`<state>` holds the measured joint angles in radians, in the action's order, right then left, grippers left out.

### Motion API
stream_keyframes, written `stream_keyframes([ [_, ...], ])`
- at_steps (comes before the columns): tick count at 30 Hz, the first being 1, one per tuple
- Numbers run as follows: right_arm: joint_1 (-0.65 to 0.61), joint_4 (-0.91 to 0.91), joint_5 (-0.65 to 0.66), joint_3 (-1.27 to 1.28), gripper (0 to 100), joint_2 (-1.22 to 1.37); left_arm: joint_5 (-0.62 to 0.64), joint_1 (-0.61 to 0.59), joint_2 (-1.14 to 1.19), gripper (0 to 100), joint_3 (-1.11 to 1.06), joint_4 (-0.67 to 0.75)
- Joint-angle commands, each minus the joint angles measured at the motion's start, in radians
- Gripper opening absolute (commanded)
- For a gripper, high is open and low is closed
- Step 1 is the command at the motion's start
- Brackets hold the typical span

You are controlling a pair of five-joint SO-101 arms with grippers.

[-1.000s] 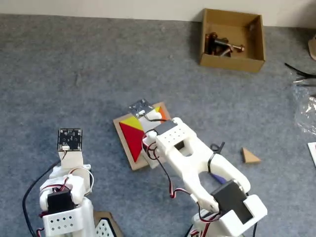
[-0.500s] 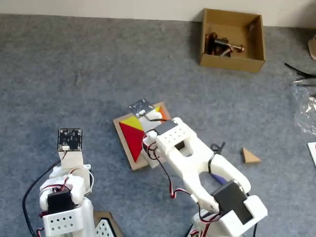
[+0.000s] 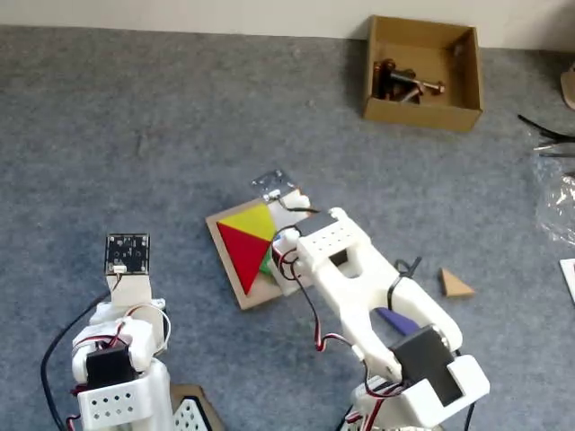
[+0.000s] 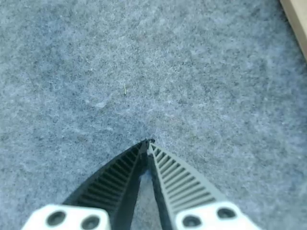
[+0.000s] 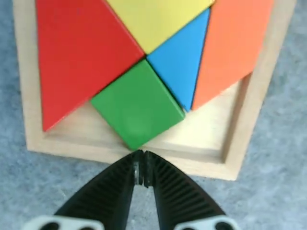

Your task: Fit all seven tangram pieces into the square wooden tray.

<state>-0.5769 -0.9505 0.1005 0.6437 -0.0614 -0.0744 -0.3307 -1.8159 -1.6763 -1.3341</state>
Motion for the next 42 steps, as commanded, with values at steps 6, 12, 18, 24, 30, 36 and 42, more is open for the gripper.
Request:
stream_keyframes([
  [6, 0.028, 0.116, -0.008, -0.042, 0.4, -0.041, 0.009, -0.013, -0.005, 1, -0.019, -0.005],
  [12, 0.031, -0.056, -0.003, -0.054, 0.4, -0.174, 0.009, -0.013, -0.005, 1, -0.019, -0.005],
  [18, 0.22, -0.159, -0.002, -0.056, 0.6, -0.495, 0.009, -0.013, -0.005, 1, -0.019, -0.005],
  [24, 0.437, -0.318, 0.078, -0.015, 0.6, -0.619, 0.009, -0.013, -0.005, 1, -0.019, -0.005],
  [30, 0.496, -0.397, 0.147, -0.015, 0.7, -0.579, 0.009, -0.013, -0.005, 1, -0.019, -0.005],
  [36, 0.639, -0.4, 0.184, -0.007, 0.7, -0.538, 0.009, -0.013, -0.005, 1, -0.019, -0.005],
  [42, 0.682, -0.421, 0.465, 0.104, 0.7, -0.503, 0.009, -0.013, -0.005, 1, -0.019, -0.005],
])
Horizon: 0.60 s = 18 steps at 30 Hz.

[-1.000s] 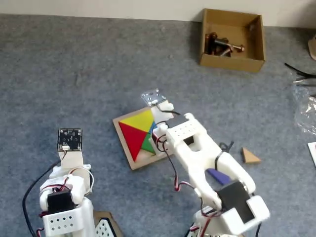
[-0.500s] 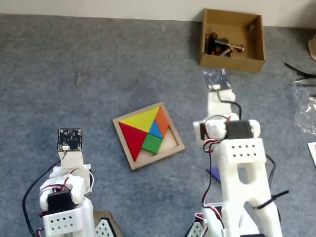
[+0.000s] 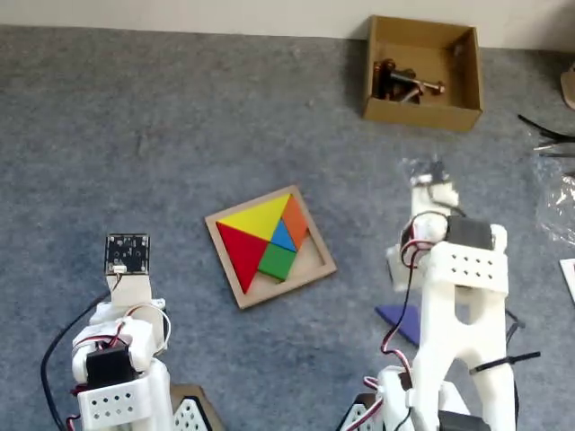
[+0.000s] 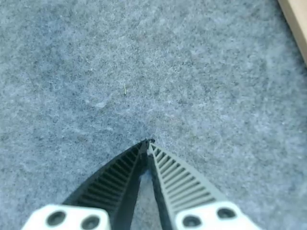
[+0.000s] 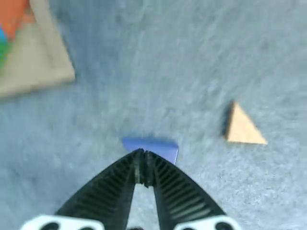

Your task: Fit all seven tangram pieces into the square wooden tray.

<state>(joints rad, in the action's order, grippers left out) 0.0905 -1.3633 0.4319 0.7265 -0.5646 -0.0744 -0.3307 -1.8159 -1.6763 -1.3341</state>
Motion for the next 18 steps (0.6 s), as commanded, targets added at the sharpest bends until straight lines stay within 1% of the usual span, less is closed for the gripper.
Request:
stream_keyframes([
  [1, 0.015, -0.007, 0.186, 0.039, 0.7, -0.001, 0.009, -0.013, -0.005, 1, -0.019, -0.005],
  [3, 0.015, -0.007, 0.261, 0.065, 0.7, -0.004, 0.009, -0.013, -0.005, 1, -0.019, -0.005],
  [12, 0.015, -0.005, 0.477, 0.087, 0.9, -0.004, 0.009, -0.013, -0.005, 1, -0.019, -0.005],
  [14, 0.015, -0.005, 0.522, 0.087, 4.0, -0.004, 0.009, -0.013, -0.005, 1, -0.019, -0.005],
  [16, 0.015, -0.005, 0.557, 0.088, 9.3, -0.004, 0.009, -0.013, -0.005, 1, -0.019, -0.005],
  [18, 0.015, -0.01, 0.568, 0.088, 13.4, -0.004, 0.009, -0.013, -0.005, 1, -0.019, -0.005],
])
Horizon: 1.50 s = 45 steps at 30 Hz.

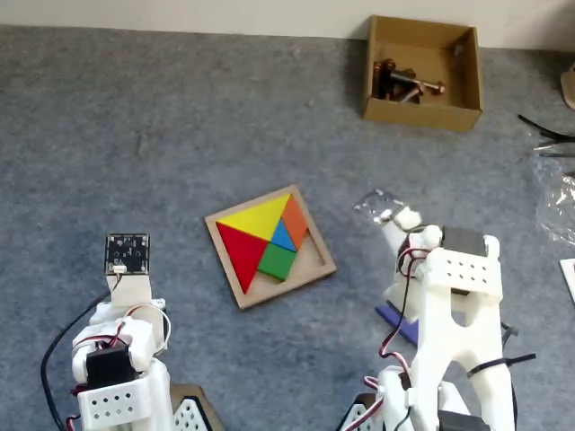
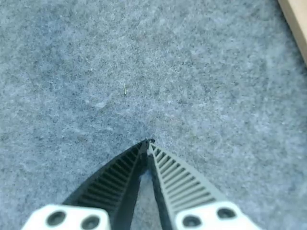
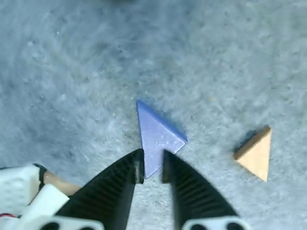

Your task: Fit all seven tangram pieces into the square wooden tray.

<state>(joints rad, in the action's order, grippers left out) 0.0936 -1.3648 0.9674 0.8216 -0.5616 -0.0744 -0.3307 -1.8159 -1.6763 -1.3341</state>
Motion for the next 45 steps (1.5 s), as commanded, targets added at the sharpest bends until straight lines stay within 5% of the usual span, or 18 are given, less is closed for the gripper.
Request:
stream_keyframes([
  [1, 0.012, -0.012, 0.032, -0.007, 14.6, -0.007, 0.009, -0.013, -0.005, 1, -0.019, -0.005],
  [16, -0.025, 0.213, 0.031, 0.34, 16.3, -0.005, 0.009, -0.013, -0.005, 1, -0.019, -0.005],
  [38, -0.024, 0.321, 0.031, 0.375, 16.5, 0.004, 0.009, -0.013, -0.005, 1, -0.019, -0.005],
  [45, -0.024, 0.374, 0.029, 0.378, 24.3, 0.004, 0.009, -0.013, -0.005, 1, -0.019, -0.005],
])
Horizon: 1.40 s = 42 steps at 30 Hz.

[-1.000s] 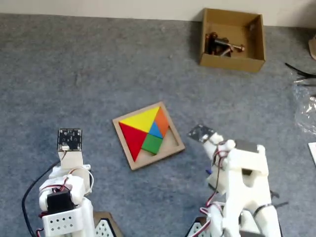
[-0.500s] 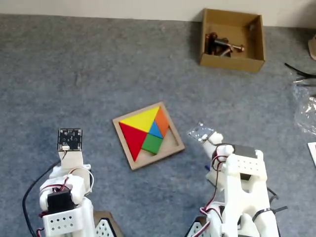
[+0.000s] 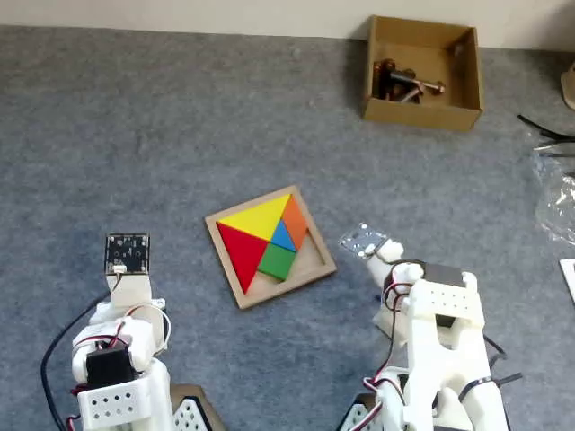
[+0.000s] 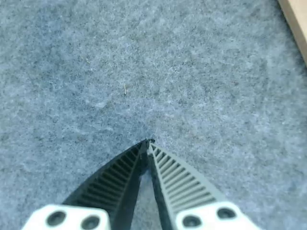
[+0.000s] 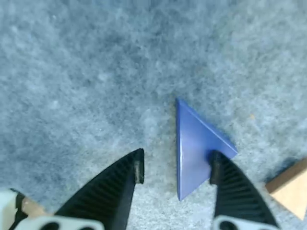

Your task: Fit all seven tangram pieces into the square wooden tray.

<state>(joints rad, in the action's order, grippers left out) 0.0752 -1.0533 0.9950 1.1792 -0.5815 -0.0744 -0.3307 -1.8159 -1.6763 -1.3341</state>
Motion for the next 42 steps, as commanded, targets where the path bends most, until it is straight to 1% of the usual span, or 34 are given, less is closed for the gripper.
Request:
stream_keyframes([
  [1, -0.005, 0.084, -0.005, 0.021, 24.3, 0.024, 0.009, -0.013, -0.005, 1, -0.019, -0.005],
  [5, -0.005, 0.13, -0.084, 0.018, 24.2, 0.024, 0.009, -0.013, -0.005, 1, -0.019, -0.005],
  [17, 0.005, 0.137, -0.091, 0.025, 23.9, 0.025, 0.009, -0.013, -0.005, 1, -0.019, -0.005],
  [18, 0.01, 0.137, -0.086, 0.024, 22.7, 0.025, 0.009, -0.013, -0.005, 1, -0.019, -0.005],
  [22, 0.012, 0.137, -0.084, 0.021, 11.3, 0.025, 0.009, -0.013, -0.005, 1, -0.019, -0.005],
  [24, 0.012, 0.137, -0.084, 0.019, 7.3, 0.025, 0.009, -0.013, -0.005, 1, -0.019, -0.005],
  [27, 0.01, 0.137, -0.089, 0.018, 5.9, 0.025, 0.009, -0.013, -0.005, 1, -0.019, -0.005],
  [35, -0.004, 0.136, -0.092, 0.015, 5.9, 0.022, 0.009, -0.013, -0.005, 1, -0.019, -0.005],
  [37, -0.025, 0.137, -0.117, 0.015, 5.9, 0.016, 0.009, -0.013, -0.005, 1, -0.019, -0.005],
  [42, -0.105, 0.136, -0.242, -0.054, 5.8, 0.022, 0.009, -0.013, -0.005, 1, -0.019, -0.005],
])
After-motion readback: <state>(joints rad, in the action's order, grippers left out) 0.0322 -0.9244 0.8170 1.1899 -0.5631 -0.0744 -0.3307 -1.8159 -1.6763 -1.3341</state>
